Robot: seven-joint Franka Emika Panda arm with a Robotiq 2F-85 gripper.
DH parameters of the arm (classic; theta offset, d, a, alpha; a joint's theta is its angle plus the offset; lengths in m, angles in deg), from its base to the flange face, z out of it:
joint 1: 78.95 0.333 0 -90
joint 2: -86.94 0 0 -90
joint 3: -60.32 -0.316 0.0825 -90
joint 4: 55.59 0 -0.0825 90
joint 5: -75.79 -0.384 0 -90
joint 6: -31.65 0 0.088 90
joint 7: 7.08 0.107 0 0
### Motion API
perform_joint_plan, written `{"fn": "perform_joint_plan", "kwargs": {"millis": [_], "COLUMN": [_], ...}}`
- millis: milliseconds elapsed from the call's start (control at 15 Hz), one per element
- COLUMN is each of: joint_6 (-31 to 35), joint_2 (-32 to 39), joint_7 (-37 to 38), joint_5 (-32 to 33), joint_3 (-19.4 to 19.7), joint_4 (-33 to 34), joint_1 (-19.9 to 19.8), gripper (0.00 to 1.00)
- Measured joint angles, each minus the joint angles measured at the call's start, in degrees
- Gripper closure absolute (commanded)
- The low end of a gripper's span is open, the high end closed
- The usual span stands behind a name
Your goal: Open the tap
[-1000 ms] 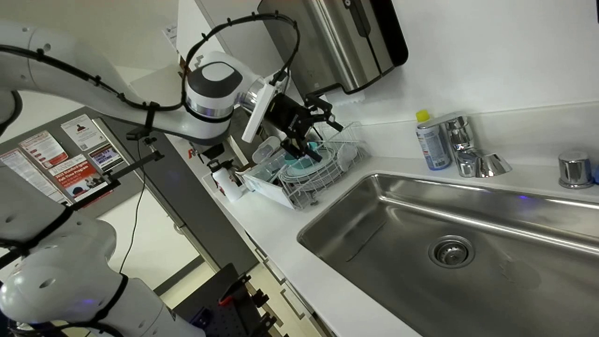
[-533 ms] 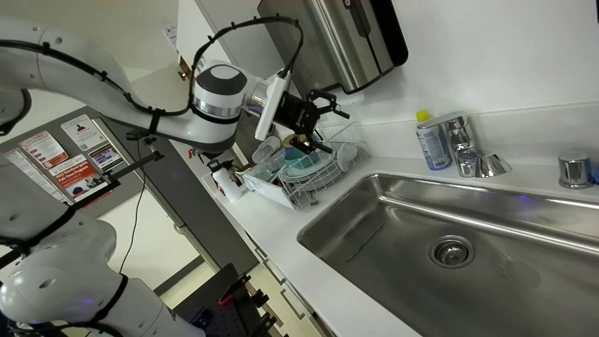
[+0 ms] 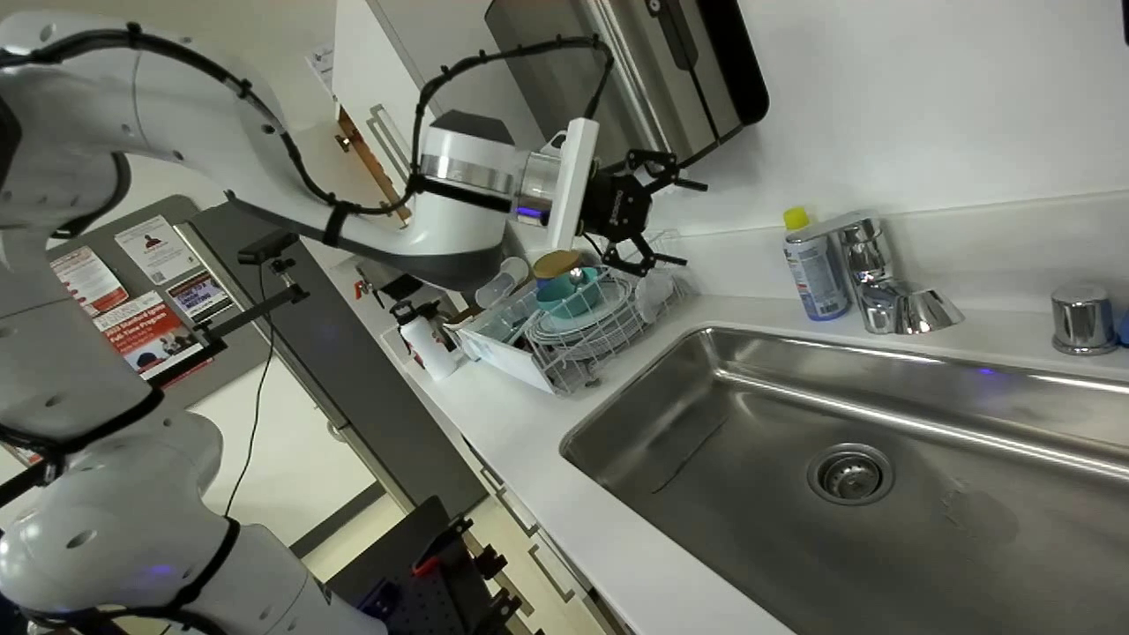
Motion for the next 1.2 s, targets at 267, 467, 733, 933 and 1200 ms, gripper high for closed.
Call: {"fn": "perform_joint_plan", "kwargs": {"millis": [267,467,733,933,1200], "joint_6": [0.34,-0.14,-0.13,-0.14,-1.02], "joint_2": [5.57,8.94,9.79,10.02,10.90], "joint_7": [15.07,22.00,22.07,25.42,39.10], "joint_5": [19.67,26.50,26.68,29.82,41.86], "joint_3": [0.50,0.28,0.21,-0.12,-1.84], "joint_4": [8.17,11.23,12.04,12.05,12.09], "joint_1": [0.03,0.04,0.04,0.04,-0.09], "gripper": [0.00,0.00,0.00,0.00,0.00]}}
